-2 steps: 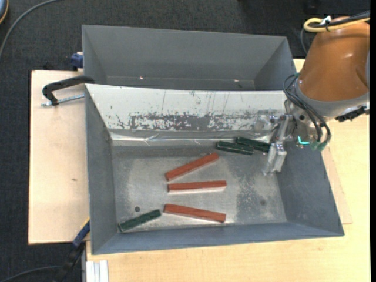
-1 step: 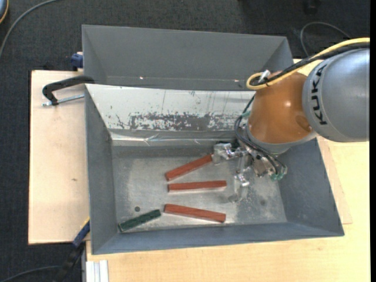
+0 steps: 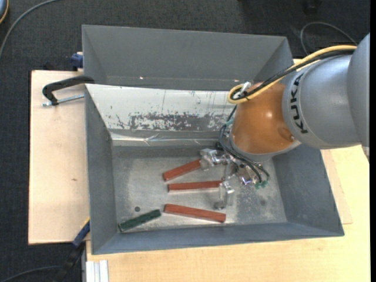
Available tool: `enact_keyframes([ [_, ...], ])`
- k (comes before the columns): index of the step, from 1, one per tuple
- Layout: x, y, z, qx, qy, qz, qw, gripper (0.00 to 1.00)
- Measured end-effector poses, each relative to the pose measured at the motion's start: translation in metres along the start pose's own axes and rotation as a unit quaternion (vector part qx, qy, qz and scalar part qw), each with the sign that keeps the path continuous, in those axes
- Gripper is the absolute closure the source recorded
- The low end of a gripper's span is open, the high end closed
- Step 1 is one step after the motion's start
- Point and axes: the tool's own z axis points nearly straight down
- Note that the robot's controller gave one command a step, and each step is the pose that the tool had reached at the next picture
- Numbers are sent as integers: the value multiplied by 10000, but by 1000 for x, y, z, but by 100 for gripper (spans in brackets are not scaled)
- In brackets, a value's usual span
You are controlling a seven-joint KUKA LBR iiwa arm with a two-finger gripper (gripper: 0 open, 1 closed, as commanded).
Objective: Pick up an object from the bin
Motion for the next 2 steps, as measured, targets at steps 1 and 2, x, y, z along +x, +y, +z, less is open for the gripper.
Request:
enact_keyframes([
  [1,-5,-2,-5,19,-88,8,10000,100],
  [2,0,-2,0,6,-4,5,10000,0],
])
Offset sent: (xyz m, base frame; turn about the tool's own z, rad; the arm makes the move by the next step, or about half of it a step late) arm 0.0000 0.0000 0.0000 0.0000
